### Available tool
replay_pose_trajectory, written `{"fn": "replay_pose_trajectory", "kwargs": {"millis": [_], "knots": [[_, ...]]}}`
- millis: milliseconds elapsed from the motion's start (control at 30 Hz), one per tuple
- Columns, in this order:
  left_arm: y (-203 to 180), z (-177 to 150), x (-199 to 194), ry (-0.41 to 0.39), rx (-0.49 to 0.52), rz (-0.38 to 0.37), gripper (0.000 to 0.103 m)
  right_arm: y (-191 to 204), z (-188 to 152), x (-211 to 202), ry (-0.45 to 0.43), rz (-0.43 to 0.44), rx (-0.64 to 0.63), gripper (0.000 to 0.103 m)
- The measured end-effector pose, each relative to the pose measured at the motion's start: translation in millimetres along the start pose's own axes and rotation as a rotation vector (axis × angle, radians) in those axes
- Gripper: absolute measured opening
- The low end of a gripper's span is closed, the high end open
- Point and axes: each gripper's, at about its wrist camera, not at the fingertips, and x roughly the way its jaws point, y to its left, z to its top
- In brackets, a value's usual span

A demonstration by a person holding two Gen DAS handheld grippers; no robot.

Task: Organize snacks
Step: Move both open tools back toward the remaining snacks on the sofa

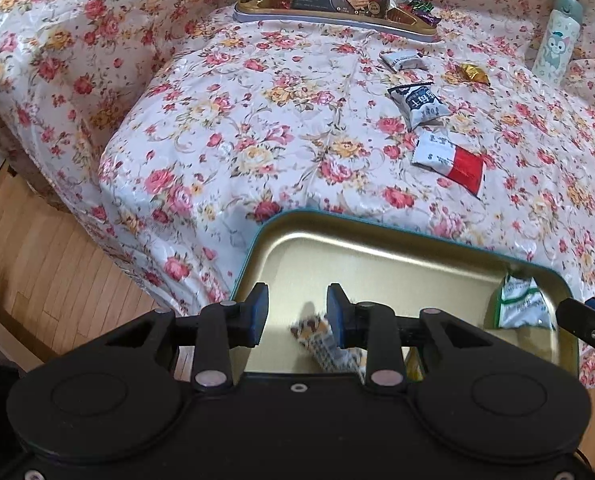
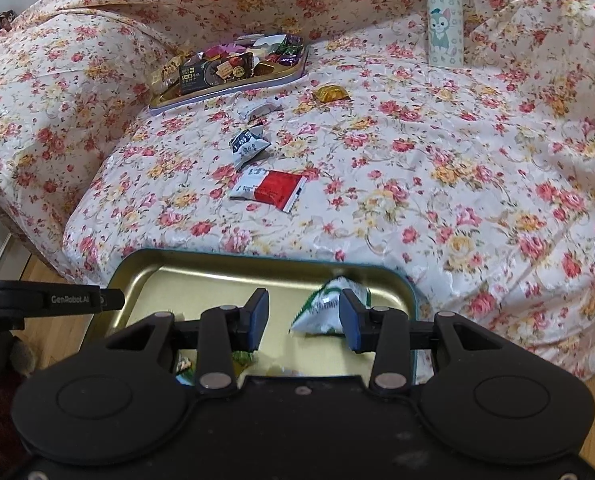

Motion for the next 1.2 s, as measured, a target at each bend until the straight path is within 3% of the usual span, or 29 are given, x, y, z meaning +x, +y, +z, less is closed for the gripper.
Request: {"fn": "replay_pose_trajectory", "kwargs": {"millis": [600,1200], "knots": [[-12.5,63.1,35.9,0.018,0.041,-0.021,0.04,18.7,60.4,62.3,0.043,0.023,-0.139,0.043],[-12.6,105.2,79.4,0.049,0.037,-0.03,0.04,37.2,93.3,122.4,0.077,0.036,-0.306,0.046]]}}
